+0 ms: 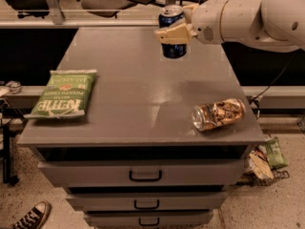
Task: Move pepsi can near orange can
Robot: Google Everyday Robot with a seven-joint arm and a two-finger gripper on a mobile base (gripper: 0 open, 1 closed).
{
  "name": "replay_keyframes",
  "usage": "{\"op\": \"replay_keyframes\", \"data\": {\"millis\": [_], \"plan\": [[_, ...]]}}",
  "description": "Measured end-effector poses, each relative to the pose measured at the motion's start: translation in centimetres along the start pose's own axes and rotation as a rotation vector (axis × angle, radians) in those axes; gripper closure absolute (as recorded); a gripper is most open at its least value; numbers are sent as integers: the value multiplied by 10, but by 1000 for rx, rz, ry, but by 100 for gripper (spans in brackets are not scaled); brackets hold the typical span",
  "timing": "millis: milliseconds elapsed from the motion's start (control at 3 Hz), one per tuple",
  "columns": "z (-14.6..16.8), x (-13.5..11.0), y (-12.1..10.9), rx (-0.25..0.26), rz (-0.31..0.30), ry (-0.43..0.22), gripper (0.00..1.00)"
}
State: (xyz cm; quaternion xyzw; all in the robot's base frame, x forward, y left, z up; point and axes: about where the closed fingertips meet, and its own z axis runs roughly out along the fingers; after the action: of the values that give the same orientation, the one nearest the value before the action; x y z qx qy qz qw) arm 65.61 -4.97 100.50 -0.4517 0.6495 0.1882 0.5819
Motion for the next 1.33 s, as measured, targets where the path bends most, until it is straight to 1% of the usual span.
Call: {"op": "replay_keyframes", "data": {"millis": [333, 667, 1000, 1333], "plan": [[-41, 25, 13, 14, 34, 38, 100], [-70, 49, 21, 2, 70, 55, 100], [-85, 66, 23, -17, 94, 50, 100], [-95, 82, 26, -41, 119, 44, 85]]}}
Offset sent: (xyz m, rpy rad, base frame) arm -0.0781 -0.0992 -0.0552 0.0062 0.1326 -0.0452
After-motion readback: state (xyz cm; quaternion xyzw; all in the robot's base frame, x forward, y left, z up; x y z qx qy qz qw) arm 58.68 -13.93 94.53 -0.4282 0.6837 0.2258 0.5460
